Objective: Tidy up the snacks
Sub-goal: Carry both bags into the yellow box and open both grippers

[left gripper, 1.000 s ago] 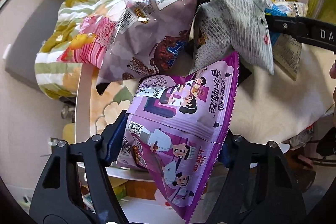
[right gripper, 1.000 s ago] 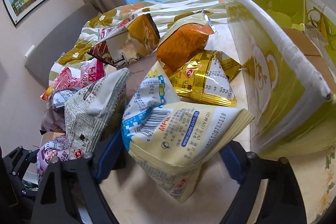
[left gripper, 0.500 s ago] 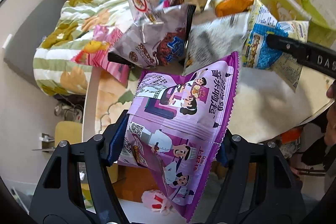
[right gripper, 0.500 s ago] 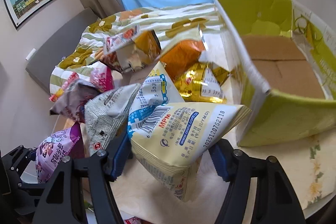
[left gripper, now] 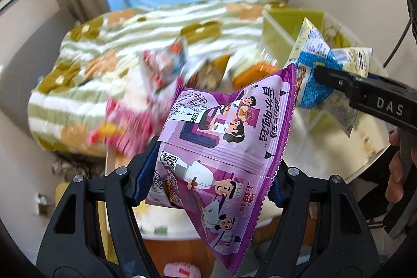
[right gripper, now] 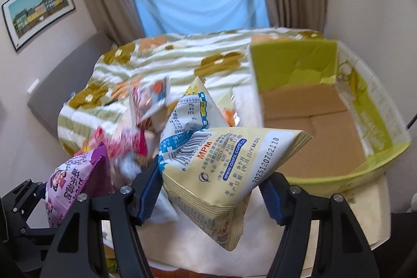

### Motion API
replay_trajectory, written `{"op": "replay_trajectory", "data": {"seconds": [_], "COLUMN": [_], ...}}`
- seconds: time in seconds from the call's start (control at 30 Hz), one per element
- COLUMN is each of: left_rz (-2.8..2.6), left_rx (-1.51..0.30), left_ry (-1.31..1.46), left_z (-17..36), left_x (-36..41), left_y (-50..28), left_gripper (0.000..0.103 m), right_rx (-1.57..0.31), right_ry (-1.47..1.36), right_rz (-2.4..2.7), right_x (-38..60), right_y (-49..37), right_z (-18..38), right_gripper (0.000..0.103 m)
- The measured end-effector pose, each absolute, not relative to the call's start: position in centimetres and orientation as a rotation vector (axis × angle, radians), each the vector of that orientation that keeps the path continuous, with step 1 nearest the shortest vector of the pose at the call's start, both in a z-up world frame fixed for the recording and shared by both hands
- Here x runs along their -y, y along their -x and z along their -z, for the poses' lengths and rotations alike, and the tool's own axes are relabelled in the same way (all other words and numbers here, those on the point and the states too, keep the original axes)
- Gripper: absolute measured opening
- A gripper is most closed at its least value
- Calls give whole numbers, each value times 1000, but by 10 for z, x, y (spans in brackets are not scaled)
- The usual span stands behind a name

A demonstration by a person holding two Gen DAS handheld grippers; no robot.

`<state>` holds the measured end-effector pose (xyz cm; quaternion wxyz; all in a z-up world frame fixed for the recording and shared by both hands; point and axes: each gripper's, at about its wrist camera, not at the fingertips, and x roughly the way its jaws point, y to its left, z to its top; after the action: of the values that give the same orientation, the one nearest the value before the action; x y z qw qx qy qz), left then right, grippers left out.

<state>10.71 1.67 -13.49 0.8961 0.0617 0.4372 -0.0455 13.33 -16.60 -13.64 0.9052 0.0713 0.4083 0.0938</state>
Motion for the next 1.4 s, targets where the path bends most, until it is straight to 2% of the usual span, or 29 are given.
{"op": "replay_trajectory", "data": {"seconds": [0.43, 0.93, 1.0, 1.03, 1.1, 1.4], "left_rz": [232, 237, 219, 214, 200, 188], "left_rx": [-818, -931, -946, -961, -972, -975], "left_ry": [-178, -169, -176, -175, -160, -125], "left_z": [81, 113, 121, 125, 130, 130], "left_x": [87, 233, 242, 247, 249, 221], "left_y": [-219, -358, -367, -371, -375, -361], "left_gripper": [66, 67, 73, 85, 102, 102], "right_rx": [-819, -909, -921, -925, -934, -953], "right_ry": [-179, -207, -211, -211, -214, -241], "right_rz": [-28, -44, -49, -50, -53, -60], "right_x": [260, 382, 393, 396, 402, 413], "right_y": [-187, -273, -280, -281, -286, -293], "right_z": [95, 107, 111, 112, 115, 117], "right_gripper": [64, 64, 64, 64, 64, 64]}}
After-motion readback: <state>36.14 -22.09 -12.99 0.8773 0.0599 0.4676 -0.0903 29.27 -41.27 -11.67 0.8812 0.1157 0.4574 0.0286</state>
